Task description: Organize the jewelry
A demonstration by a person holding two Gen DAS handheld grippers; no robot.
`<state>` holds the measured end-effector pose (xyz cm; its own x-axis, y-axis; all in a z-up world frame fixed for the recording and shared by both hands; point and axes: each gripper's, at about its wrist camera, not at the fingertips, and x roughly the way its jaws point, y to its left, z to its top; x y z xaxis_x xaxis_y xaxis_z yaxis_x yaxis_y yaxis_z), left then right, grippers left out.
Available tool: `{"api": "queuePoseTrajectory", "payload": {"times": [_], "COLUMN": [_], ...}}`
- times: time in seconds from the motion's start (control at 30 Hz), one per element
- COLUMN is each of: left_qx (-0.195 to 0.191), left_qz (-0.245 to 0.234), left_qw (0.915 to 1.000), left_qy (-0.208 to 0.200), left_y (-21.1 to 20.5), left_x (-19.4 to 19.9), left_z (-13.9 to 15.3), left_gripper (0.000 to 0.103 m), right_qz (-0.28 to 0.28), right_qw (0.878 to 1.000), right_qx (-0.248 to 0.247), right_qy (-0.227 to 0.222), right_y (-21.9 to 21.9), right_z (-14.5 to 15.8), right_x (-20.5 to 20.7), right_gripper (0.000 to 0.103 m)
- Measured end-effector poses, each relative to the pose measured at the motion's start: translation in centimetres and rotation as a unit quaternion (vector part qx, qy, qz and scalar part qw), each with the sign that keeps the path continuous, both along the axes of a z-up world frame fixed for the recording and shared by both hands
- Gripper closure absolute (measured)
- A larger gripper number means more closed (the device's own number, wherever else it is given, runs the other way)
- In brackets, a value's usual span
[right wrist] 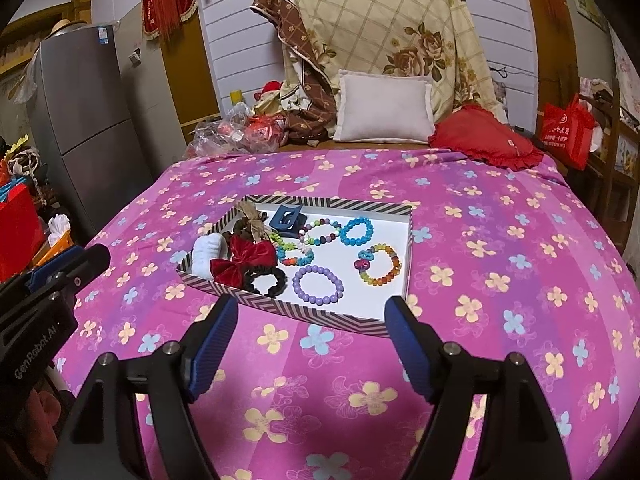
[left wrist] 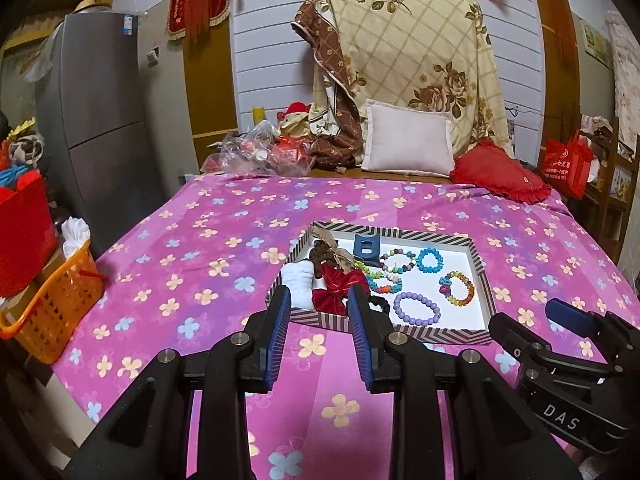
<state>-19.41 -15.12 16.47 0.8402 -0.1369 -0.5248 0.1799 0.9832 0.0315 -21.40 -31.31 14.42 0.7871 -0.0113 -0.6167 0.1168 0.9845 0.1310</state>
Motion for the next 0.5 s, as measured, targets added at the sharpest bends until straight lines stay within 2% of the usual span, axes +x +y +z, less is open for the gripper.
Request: {"api": "queuePoseTrajectory", "payload": {"times": [0.5], "left_qx": [-0.004], "left_qz": [0.004], "left_qw": [0.9998], "left_qy": [0.017], "left_y": [0.27], "left_x": [0.96], "left_z": [-0.80], "left_gripper": [0.073], "right_qz": [0.006], "right_qw": [1.000], "right_qx": [0.002], "right_qy": [0.007], "right_y": [0.00], "right_z": [-0.58], "right_x": [0.65], "right_gripper": [0.024]}}
